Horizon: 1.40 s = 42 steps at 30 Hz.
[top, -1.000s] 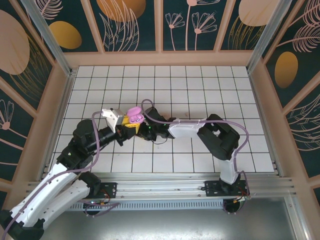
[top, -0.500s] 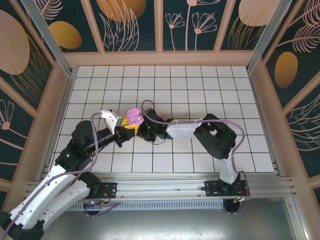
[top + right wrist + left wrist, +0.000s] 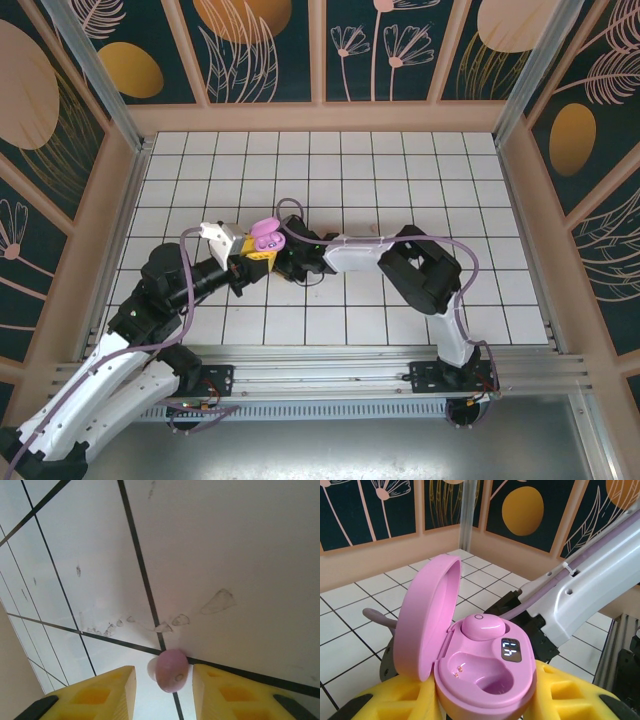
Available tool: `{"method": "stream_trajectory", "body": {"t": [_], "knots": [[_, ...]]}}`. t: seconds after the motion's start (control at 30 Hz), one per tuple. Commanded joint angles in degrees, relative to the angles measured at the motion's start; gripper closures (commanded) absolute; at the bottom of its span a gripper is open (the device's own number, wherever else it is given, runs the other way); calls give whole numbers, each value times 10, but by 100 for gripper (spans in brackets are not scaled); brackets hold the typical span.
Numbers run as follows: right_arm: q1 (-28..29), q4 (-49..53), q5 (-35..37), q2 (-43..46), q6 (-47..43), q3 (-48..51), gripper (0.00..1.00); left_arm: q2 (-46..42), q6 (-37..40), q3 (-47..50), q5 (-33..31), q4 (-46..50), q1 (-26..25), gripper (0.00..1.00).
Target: Insert the wireless bluetooth earbuds into the charging case
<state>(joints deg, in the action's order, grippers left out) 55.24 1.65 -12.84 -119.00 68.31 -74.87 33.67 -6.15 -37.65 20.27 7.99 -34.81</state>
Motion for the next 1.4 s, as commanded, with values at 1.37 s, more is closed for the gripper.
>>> {"method": "stream_trajectory", "body": {"t": [1.37], "knots": [[-169,168,67,266,-182,161,85,20,46,17,20,-36,2,78]]}}
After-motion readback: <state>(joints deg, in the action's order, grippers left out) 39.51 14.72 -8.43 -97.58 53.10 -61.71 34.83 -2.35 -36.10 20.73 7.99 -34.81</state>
